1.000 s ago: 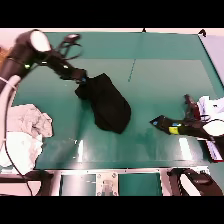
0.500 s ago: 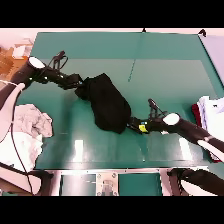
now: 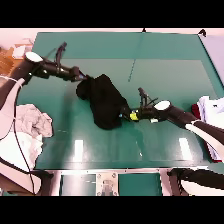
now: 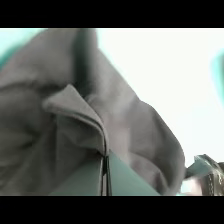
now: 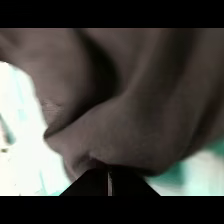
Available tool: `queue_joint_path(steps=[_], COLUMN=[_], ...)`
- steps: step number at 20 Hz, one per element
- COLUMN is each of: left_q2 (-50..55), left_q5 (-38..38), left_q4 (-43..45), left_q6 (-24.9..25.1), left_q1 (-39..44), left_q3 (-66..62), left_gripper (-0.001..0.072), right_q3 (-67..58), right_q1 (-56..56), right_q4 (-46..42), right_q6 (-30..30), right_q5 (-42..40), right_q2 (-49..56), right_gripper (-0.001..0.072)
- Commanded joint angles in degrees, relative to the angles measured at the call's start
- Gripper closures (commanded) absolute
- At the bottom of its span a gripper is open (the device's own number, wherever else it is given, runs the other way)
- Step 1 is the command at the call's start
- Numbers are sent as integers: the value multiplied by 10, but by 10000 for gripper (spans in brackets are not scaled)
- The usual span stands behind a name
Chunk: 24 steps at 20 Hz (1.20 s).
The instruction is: Fold the shirts.
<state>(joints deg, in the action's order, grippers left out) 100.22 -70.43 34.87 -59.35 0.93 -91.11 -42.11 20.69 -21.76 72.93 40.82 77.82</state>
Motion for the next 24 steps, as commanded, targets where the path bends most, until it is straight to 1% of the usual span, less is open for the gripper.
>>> queue_joint_path(steps=[1,3,5,7,9,10,11,13,15,16,19,22,24], left_q2=[-4,-39,-100,-174,-259,-301,-344,-420,-480,-500,-517,-488,-444], left_q5=[-99,-110,-96,-68,-16,8,32,73,101,115,140,137,119], left_q4=[-7,-5,-5,-3,1,14,40,113,183,212,283,284,263], left_q6=[-35,-50,-51,-47,-43,-28,-17,-17,-24,-36,-78,-88,-87], left_q1=[-19,-28,-31,-31,-31,-31,-31,-31,-31,-31,-31,-31,-31], left_q3=[-108,-170,-219,-260,-268,-268,-268,-268,-268,-268,-266,-218,-164], left_gripper=[688,687,688,688,688,688,688,688,687,687,688,687,686], right_q3=[-53,-110,-183,-268,-344,-377,-408,-464,-504,-515,-512,-466,-392], right_q1=[-63,-141,-214,-283,-336,-358,-378,-431,-481,-504,-521,-521,-504], right_q4=[31,31,31,31,31,31,31,23,4,-4,-49,-49,-48], right_q6=[-71,-74,-73,-66,-45,-44,-44,-44,-44,-44,-43,-43,-44], right_q5=[105,170,215,256,289,301,306,306,306,304,303,300,275], right_q2=[-25,-79,-143,-202,-244,-263,-280,-316,-346,-361,-393,-392,-377], right_gripper=[701,701,702,701,701,701,701,701,701,700,700,700,700])
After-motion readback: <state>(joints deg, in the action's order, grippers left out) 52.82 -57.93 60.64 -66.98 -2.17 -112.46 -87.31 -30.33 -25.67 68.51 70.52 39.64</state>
